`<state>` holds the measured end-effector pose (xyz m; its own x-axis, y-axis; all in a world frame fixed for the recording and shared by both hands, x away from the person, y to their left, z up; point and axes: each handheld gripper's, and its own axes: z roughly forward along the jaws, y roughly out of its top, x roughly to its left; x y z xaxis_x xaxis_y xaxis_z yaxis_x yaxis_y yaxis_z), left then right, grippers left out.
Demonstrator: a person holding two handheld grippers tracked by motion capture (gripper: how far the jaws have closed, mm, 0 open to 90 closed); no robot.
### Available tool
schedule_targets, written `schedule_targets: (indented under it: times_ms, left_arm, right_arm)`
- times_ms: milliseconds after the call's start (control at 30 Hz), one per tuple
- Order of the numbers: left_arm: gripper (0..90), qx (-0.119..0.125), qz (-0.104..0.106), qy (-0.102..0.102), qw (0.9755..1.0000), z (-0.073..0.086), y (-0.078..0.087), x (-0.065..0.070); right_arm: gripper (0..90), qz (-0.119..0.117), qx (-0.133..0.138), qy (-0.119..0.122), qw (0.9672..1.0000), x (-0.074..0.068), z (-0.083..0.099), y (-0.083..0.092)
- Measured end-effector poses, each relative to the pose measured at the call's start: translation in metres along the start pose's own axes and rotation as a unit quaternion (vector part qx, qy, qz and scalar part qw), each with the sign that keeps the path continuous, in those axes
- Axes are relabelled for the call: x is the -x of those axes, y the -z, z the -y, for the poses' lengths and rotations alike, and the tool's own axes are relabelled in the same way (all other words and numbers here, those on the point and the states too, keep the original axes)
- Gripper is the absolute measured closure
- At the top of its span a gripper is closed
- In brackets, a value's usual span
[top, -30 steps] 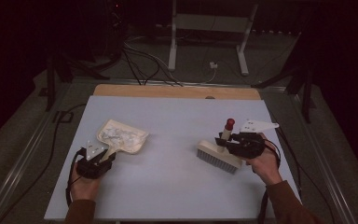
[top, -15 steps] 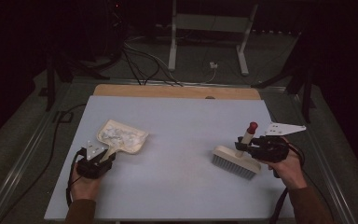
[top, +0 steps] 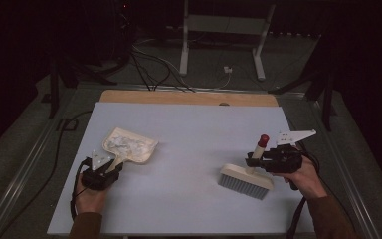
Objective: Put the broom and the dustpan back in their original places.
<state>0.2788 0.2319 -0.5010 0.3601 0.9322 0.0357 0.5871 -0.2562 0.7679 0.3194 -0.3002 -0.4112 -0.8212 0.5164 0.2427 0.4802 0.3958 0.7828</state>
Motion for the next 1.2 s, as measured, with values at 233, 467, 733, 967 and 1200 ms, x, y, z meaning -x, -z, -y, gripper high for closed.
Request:
schedule_targets:
  times_ms: [233,467,733,967,1200]
  left_arm:
    - [66.5,0.000,-0.006,0.003,1.0000,0.000,-0.001,0.002]
    - [66.5,-0.002,-0.016,0.010,0.9998,0.001,-0.005,0.007]
    - [66.5,0.001,-0.033,0.032,0.9989,0.002,-0.008,0.014]
    - [66.5,-0.004,-0.055,0.051,0.9972,0.006,-0.011,0.017]
    - [66.5,-0.011,-0.062,0.058,0.9963,0.008,-0.014,0.020]
  right_arm:
    - [63.2,0.089,-0.017,-0.040,0.9951,0.021,-0.009,-0.026]
    - [58.0,0.156,-0.047,-0.072,0.9840,0.041,-0.008,-0.055]
    - [52.0,0.175,-0.094,-0.092,0.9758,0.066,0.001,-0.081]
    - [46.5,0.194,-0.156,-0.075,0.9657,0.075,0.012,-0.101]
    - [50.5,0.235,-0.197,-0.042,0.9510,0.062,0.011,-0.112]
